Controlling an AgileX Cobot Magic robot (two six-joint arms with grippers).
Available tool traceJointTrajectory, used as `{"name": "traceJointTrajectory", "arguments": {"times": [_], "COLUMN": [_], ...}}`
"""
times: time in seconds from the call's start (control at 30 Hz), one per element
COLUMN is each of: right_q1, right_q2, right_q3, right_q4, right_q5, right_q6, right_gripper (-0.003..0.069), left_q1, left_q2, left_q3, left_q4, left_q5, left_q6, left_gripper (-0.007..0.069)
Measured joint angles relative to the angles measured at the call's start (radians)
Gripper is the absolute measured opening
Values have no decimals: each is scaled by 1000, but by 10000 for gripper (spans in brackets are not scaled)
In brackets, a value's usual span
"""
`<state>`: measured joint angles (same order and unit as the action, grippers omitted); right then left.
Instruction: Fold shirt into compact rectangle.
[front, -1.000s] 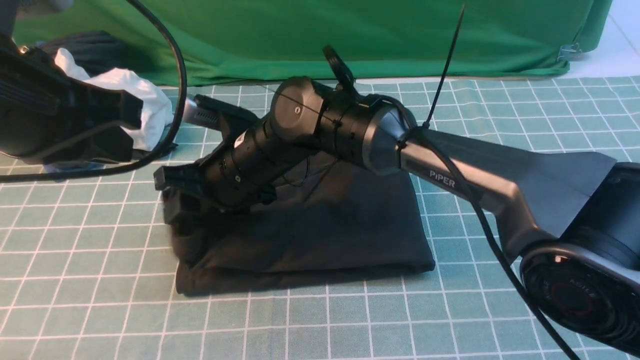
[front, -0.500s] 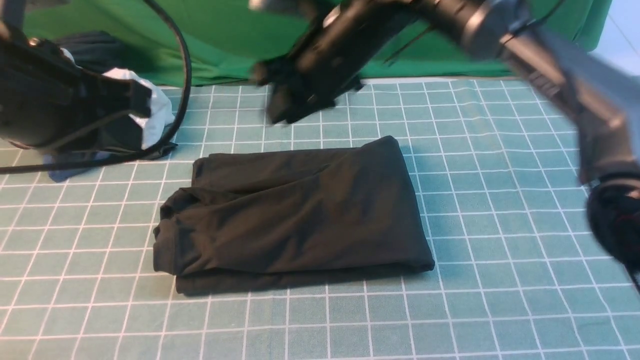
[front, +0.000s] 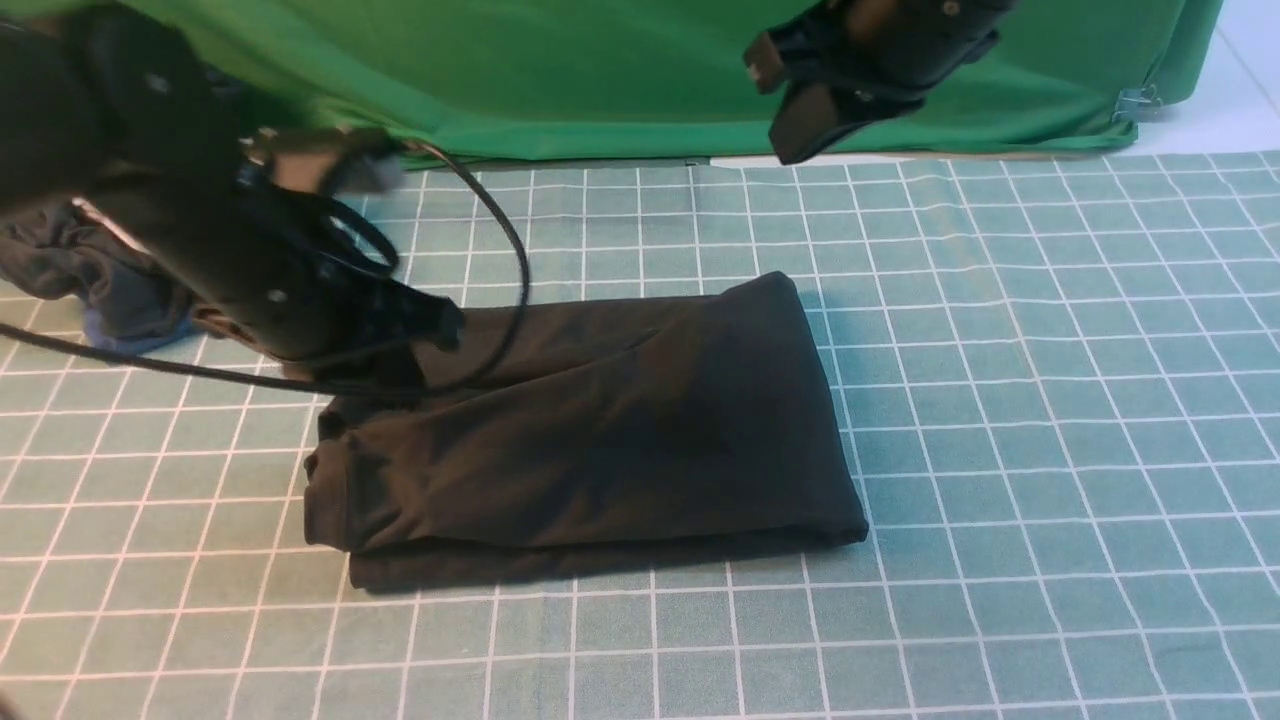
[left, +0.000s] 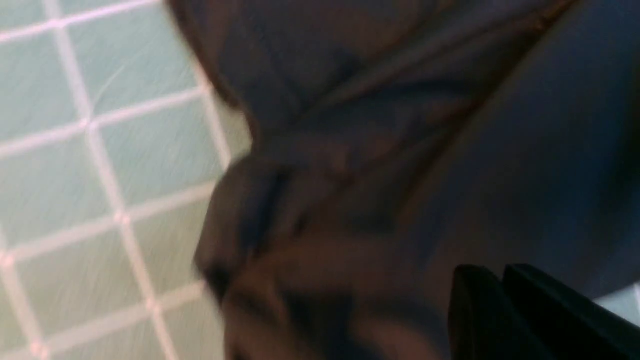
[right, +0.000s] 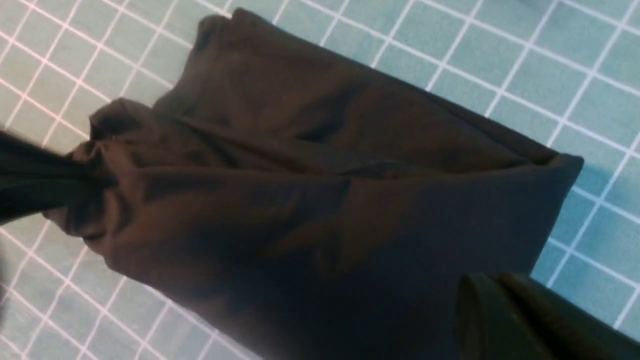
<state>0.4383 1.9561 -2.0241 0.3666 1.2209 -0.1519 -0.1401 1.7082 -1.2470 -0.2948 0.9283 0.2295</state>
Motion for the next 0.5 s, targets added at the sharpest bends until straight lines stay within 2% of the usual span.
{"name": "traceJointTrajectory", "arguments": {"times": [0.07, 0.23, 0.27, 0.4, 0.5], "right_q1": [0, 0, 0, 0, 0], "right_q2": [0, 0, 0, 0, 0], "right_q3": [1, 2, 2, 2, 2], "right_q4": [0, 0, 0, 0, 0], "right_q5": [0, 0, 0, 0, -1], "right_q6": [-4, -14, -15, -19, -22], "right_gripper": [23, 22, 22, 22, 22], "left_q1": [0, 0, 0, -6, -14], "left_q2": [32, 120, 122, 146, 154], "left_q3": [-14, -63, -64, -66, -66], "left_q4": [-4, 35, 36, 36, 37], "left_q5": [-12, -28, -29, -40, -44], "left_q6": [20, 88, 94, 162, 182], "left_gripper": [55, 244, 253, 417, 473]}}
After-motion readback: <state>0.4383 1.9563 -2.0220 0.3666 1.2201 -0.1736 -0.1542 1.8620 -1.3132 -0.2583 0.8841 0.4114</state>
